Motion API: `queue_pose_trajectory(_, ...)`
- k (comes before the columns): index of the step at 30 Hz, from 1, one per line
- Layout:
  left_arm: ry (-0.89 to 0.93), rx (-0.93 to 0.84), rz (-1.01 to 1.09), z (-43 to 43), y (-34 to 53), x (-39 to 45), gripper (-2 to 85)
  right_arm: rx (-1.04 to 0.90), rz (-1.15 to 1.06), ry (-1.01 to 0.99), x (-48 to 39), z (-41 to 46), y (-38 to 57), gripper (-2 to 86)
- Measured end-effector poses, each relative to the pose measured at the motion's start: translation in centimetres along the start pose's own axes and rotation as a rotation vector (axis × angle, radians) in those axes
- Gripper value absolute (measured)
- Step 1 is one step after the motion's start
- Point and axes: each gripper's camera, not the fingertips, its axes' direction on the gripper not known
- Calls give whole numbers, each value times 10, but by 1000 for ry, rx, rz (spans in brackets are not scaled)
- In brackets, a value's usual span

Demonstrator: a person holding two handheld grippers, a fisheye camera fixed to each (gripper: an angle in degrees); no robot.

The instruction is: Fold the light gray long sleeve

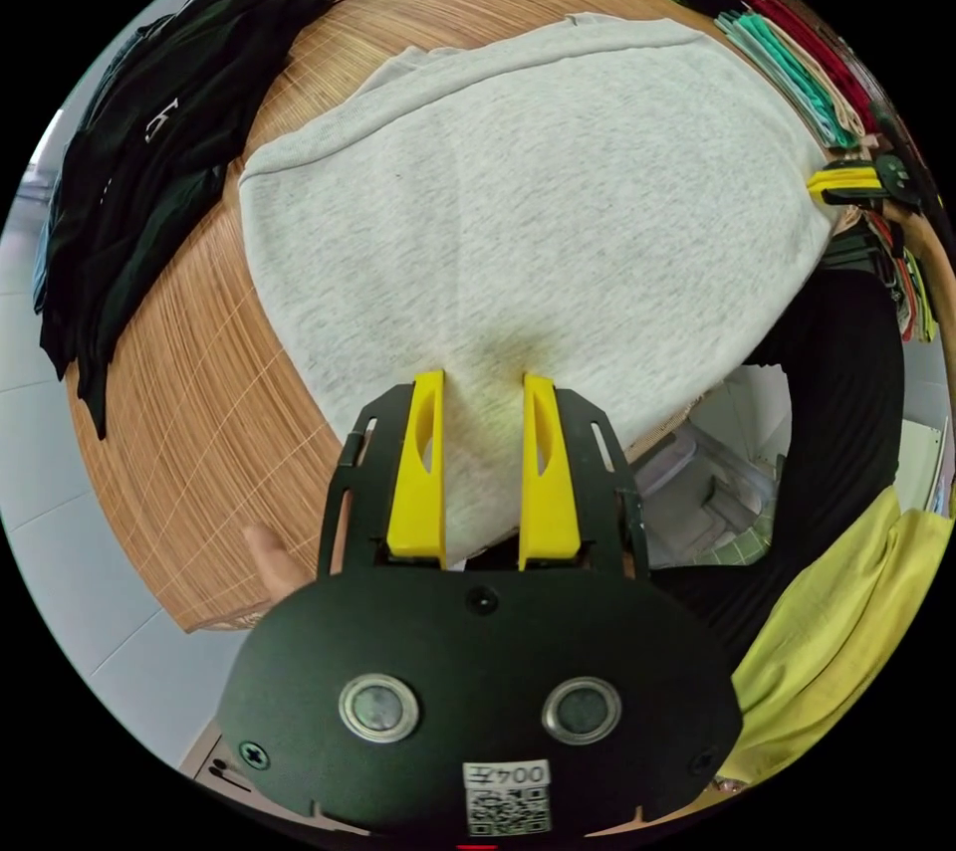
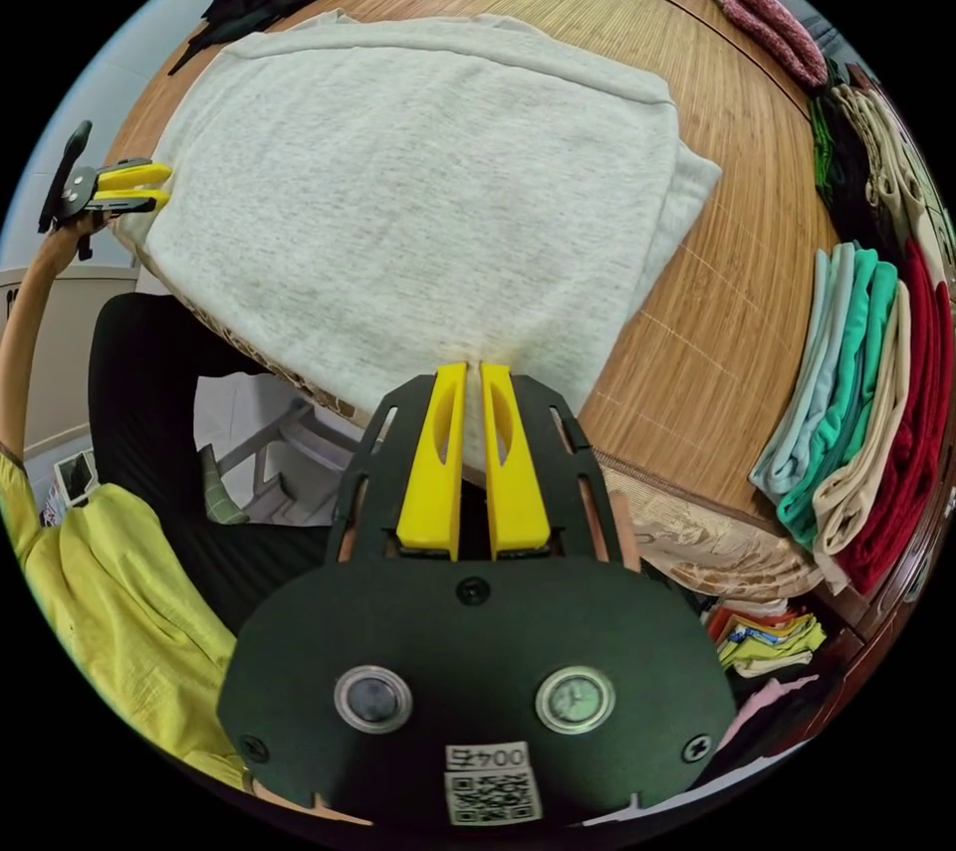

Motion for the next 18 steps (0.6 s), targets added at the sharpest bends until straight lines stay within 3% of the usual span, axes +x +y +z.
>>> queue_pose_trajectory(9,-17,9,0,-27,9,26,117,47,72,-98,40,-10,45,50)
queue_pose_trajectory(13,-27,9,10,-40,14,40,118,190,129,-326,75,-26,90,130)
queue_pose_trajectory(18,-11,40,-5,-63,27,50,127,360,311,-433,133,-34,166,129)
